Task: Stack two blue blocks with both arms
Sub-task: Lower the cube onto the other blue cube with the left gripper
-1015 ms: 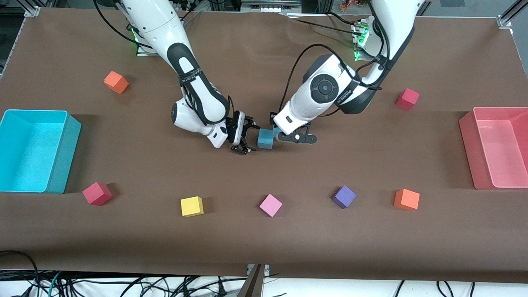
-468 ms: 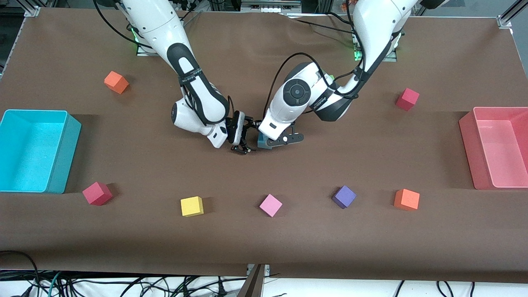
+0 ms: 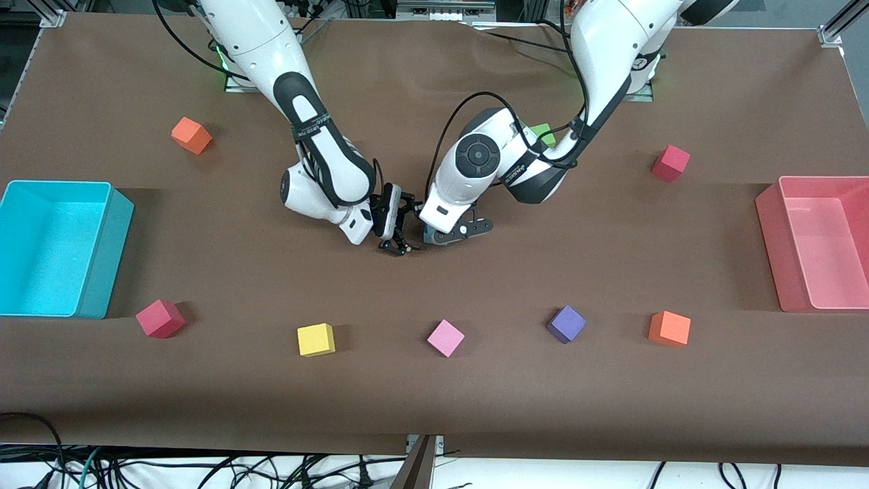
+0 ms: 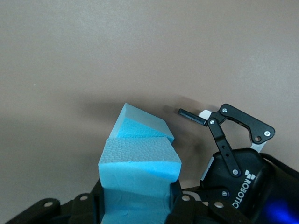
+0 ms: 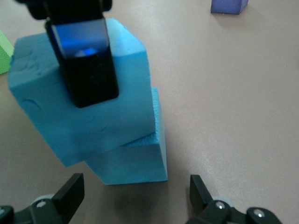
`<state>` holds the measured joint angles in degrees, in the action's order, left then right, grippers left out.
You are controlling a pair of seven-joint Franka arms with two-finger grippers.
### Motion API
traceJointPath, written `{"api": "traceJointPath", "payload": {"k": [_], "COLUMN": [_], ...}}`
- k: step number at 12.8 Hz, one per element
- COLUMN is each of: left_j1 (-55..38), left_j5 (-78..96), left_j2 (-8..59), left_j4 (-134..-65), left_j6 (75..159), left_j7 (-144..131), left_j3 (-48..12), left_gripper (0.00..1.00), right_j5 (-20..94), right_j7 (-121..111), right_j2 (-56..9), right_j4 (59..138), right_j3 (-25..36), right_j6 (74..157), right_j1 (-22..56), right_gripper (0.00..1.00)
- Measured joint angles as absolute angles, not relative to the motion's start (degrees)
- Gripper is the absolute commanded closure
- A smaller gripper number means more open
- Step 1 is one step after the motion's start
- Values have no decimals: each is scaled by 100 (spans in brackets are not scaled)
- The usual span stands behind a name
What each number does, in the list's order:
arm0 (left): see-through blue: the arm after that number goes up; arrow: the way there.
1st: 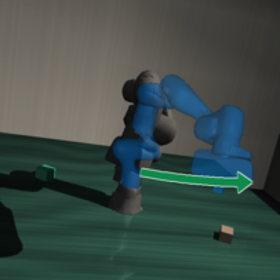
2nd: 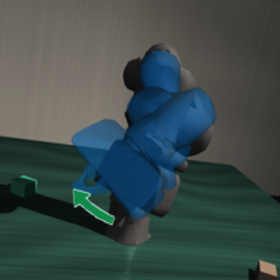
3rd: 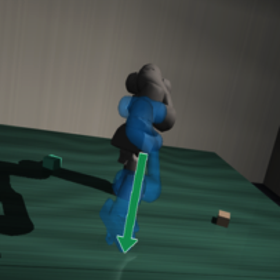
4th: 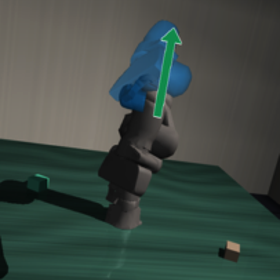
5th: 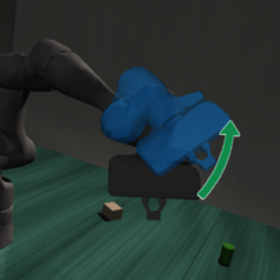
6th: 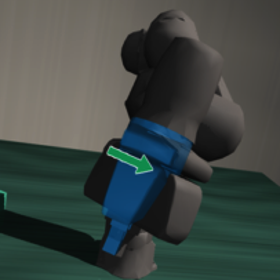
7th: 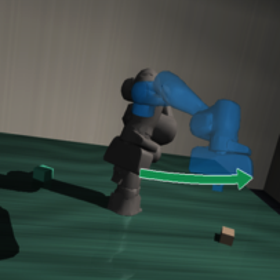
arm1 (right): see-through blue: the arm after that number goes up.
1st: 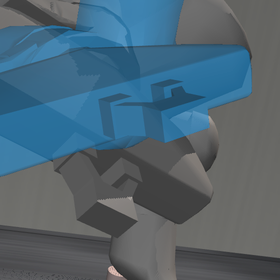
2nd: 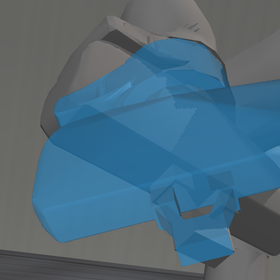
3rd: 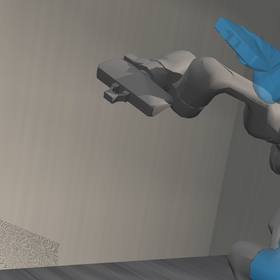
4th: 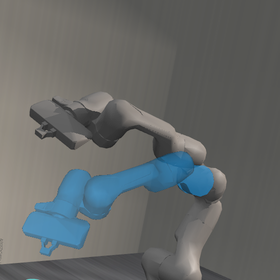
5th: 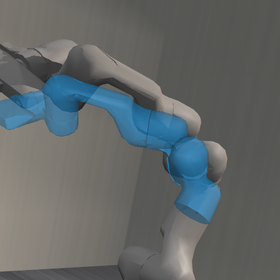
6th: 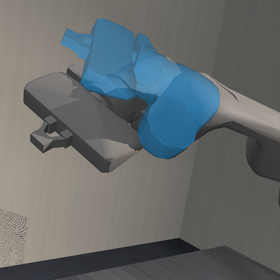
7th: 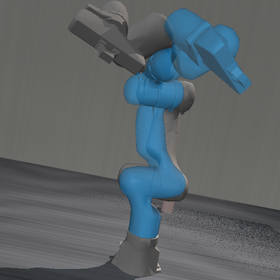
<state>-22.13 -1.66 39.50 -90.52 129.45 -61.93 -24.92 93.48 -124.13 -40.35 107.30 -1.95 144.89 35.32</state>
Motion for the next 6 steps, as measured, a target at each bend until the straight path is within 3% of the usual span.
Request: {"api": "traceJointPath", "payload": {"k": [1, 2, 3, 4, 6], "left_j1": [-2213, -2213, -2213, -2213, -2213], "left_j5": [-166, -166, -166, -166, -166], "left_j2": [3951, 3953, 3955, 3955, 3955], "left_j4": [-9045, -9041, -9038, -9035, -9026], "left_j6": [12945, 12945, 12946, 12946, 12949], "left_j7": [-6227, -6246, -6255, -6258, -6261], "left_j3": [-2488, -2484, -2482, -2481, -2469], "left_gripper": [78, 58, 34, 0, 0], "right_j5": [9348, 9348, 9348, 9348, 9348], "right_j7": [-12416, -12420, -12423, -12426, -12433], "right_j2": [-4037, -4038, -4041, -4048, -4066], "right_j4": [10730, 10730, 10730, 10730, 10729], "right_j3": [-194, -194, -194, -194, -194], "right_j6": [14489, 14489, 14489, 14489, 14489], "right_j1": [3532, 3532, 3532, 3532, 3532], "right_gripper": [0, 0, 0, 0, 0]}}
